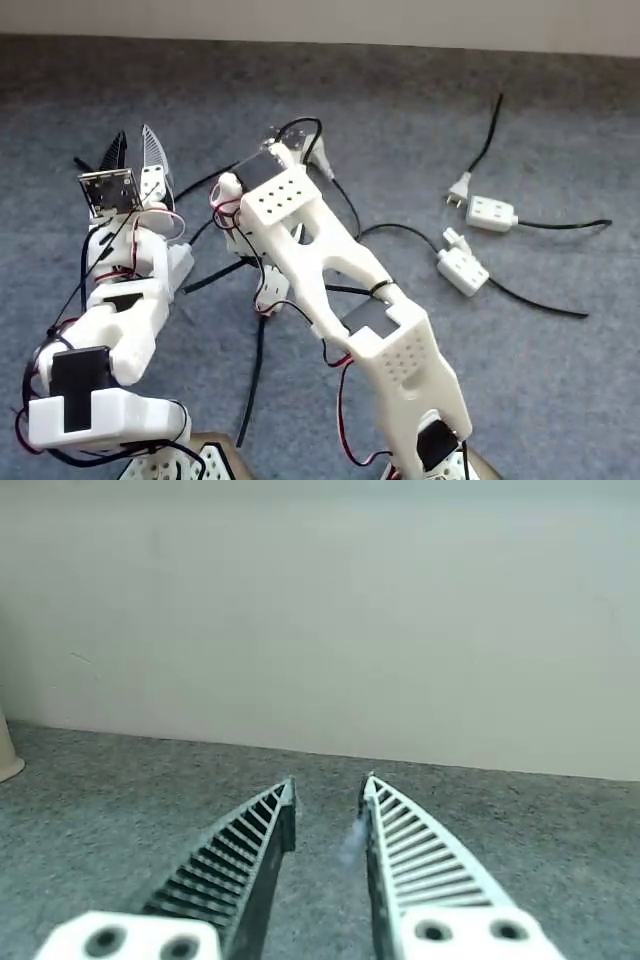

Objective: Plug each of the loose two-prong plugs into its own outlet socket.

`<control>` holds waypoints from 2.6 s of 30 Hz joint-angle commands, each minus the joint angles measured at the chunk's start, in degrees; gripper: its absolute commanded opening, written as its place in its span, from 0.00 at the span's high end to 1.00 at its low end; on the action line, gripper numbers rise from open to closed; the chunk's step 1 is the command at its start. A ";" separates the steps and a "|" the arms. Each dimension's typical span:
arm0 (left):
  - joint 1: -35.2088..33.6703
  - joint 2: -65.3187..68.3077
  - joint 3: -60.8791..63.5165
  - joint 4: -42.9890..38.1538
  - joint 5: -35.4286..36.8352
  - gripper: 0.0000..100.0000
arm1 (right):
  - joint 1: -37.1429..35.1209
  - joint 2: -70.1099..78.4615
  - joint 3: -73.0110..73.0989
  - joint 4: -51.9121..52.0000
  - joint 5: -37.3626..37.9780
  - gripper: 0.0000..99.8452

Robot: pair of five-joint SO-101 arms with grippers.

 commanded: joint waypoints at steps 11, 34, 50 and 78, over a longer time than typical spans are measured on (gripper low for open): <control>0.66 -0.31 -0.31 -0.44 -0.09 0.88 | -0.84 -3.82 1.63 2.33 0.62 0.99; 0.66 -0.31 -0.31 -0.44 -0.09 0.88 | -0.57 -13.93 17.01 -13.41 0.44 0.99; 0.66 -0.31 -0.31 -0.44 -0.09 0.88 | -0.13 -13.93 20.35 -13.49 -1.58 0.99; 0.66 -0.22 -0.22 -0.35 -0.09 0.88 | 1.89 -13.85 25.89 -16.92 -1.05 0.99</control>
